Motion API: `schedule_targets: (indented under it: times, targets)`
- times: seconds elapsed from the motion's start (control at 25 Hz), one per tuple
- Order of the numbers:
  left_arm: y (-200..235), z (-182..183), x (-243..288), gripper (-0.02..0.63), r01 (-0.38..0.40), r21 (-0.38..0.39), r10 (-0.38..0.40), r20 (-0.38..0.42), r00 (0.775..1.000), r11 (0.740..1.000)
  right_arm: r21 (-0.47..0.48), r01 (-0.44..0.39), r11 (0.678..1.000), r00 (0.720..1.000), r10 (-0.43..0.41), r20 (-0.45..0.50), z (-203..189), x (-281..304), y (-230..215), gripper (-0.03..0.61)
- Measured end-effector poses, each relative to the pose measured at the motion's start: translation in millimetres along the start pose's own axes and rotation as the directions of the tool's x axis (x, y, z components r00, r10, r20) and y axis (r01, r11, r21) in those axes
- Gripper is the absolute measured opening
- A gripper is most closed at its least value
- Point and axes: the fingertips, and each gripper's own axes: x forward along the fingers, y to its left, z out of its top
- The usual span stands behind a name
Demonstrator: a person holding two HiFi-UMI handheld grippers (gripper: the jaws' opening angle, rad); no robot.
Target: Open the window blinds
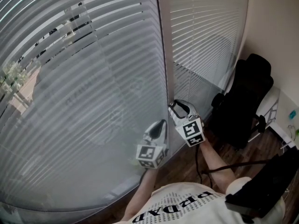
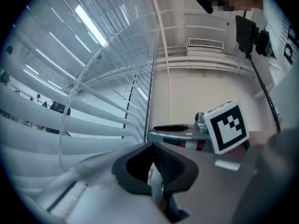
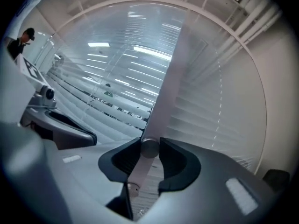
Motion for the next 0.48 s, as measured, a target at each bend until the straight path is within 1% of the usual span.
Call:
schedule_targets:
  times: [0.08, 0.16, 0.28, 0.4, 0.48]
  targets:
    - [-0.1, -2.6, 0.0, -0.007, 0.004, -0.001, -0.004, -0.002, 1.0, 1.0, 0.07, -0.004, 0.998, 1.0, 0.003, 0.01, -1.2, 0.2, -2.4, 0.135]
    - [-0.1, -3.9, 0.6, -0.008, 0.007, -0.002, -0.007, -0.003, 1.0, 1.0, 0.159, -0.012, 0.987, 1.0, 0.009, 0.023, -2.6, 0.7, -5.4, 0.135]
    - [-0.4, -0.8, 0.8, -0.006, 0.003, -0.005, -0.003, -0.001, 1.0, 1.0, 0.233, -0.022, 0.972, 0.999, 0.015, 0.031, -3.6, 1.0, -6.7, 0.135]
    - [-0.9, 2.5, 1.0, -0.008, -0.001, -0.001, 0.001, 0.001, 1.0, 1.0, 0.34, -0.036, 0.94, 0.999, 0.022, 0.046, -4.2, 1.1, -8.7, 0.135]
    - [-1.8, 1.4, 1.3, -0.008, 0.003, -0.002, -0.003, 0.002, 1.0, 1.0, 0.376, -0.038, 0.926, 0.999, 0.021, 0.049, -4.5, 1.2, -9.3, 0.135]
